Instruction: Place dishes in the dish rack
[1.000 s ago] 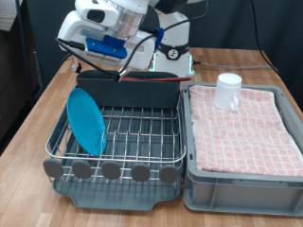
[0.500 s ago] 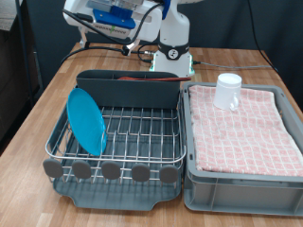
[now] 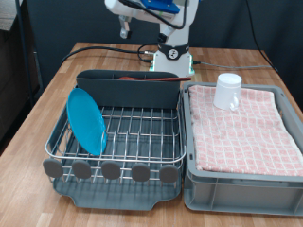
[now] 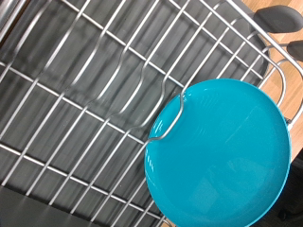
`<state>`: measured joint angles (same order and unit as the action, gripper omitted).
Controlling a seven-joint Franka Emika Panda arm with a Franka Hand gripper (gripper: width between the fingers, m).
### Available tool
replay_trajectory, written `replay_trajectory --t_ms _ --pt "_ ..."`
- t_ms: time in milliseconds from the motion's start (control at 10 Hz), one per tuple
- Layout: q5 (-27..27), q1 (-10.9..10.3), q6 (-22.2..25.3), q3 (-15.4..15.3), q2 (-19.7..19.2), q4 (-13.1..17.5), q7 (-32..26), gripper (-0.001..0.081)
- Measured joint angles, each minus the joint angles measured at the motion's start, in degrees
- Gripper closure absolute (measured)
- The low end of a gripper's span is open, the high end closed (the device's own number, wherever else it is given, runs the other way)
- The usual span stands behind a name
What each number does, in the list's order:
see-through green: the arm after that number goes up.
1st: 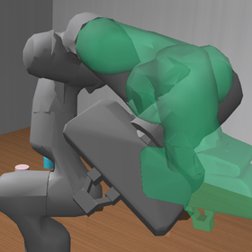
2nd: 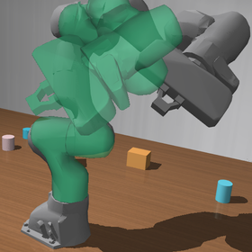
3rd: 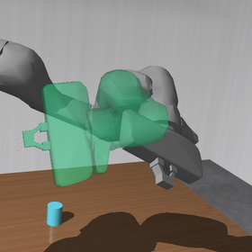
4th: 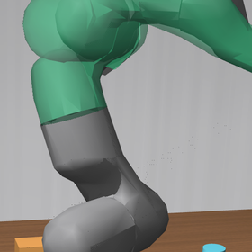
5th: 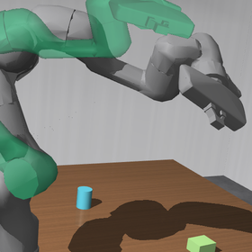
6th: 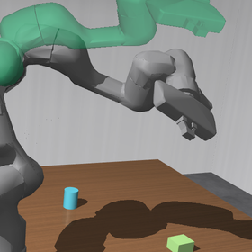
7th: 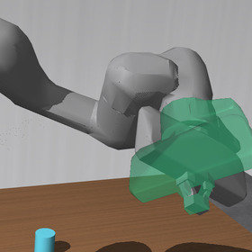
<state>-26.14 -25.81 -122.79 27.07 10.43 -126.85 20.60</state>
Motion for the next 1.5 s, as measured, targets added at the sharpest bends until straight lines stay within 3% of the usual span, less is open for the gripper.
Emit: replay_trajectory --t_ms 200,500,1000,1500 --pt "0.23 0.0 1.56 -0.12 -0.06 0.15 0.01 0.0004" --pt "6.08 -1.52 5.99 -3.11 0.45 0.34 4.14 0.0004" --pt "13.72 -4.92 3.51 -9.22 2.71 -3.19 15.76 0.0004" --pt "14.39 -7.64 5.45 -15.82 4.39 -5.56 22.87 0.0004"
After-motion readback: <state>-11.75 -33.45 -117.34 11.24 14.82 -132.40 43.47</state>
